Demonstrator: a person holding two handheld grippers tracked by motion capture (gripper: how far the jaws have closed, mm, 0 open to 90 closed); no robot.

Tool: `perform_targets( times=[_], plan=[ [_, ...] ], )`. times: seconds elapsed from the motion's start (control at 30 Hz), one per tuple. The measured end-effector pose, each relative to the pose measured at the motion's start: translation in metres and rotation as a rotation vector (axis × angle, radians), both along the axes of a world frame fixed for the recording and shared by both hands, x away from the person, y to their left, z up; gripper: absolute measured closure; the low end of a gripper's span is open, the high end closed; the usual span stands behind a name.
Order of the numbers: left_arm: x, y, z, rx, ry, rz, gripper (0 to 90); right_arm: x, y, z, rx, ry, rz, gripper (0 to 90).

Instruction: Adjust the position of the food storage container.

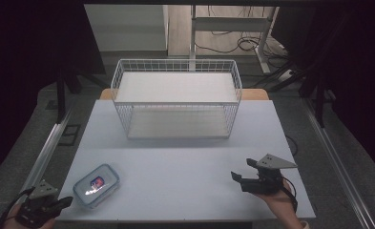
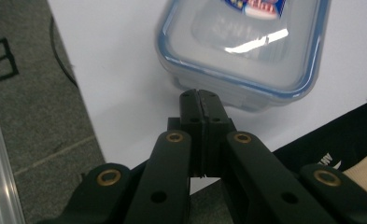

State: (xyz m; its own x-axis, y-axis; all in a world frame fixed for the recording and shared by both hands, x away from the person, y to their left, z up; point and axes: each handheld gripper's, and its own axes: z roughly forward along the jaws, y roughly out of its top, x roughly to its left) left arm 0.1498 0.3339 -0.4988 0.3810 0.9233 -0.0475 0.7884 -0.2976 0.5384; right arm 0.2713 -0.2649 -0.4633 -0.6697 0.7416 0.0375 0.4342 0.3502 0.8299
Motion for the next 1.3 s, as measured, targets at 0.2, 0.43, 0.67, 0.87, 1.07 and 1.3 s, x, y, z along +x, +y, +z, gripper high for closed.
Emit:
perform_targets(
  times=[0.2,0.43,0.67,0.87,1.07,1.3],
  plan=[
    [0.004,-0.006,-0.009,0.017,0.021,-0.009,90.0,0.001,0.000,-0.001,-0.004,0.007,-0.006,21.5],
    [0.014,-0.005,-0.013,0.004,0.017,0.002,90.0,0.002,-0.001,-0.001,-0.002,0.008,-0.011,21.6],
    [0.032,-0.013,-0.013,-0.012,0.013,-0.025,90.0,0.002,-0.001,-0.001,-0.003,0.008,-0.010,21.6],
    [0.051,-0.024,-0.011,0.000,0.018,-0.064,90.0,0.002,-0.002,0.000,-0.001,0.009,-0.010,21.6],
    [0.069,-0.030,-0.010,-0.014,0.018,-0.082,90.0,0.002,-0.002,-0.001,-0.004,0.012,-0.008,21.6],
    [0.088,-0.042,-0.009,-0.018,0.019,-0.116,90.0,0.002,-0.001,-0.002,-0.008,0.021,-0.003,21.6]
  ],
)
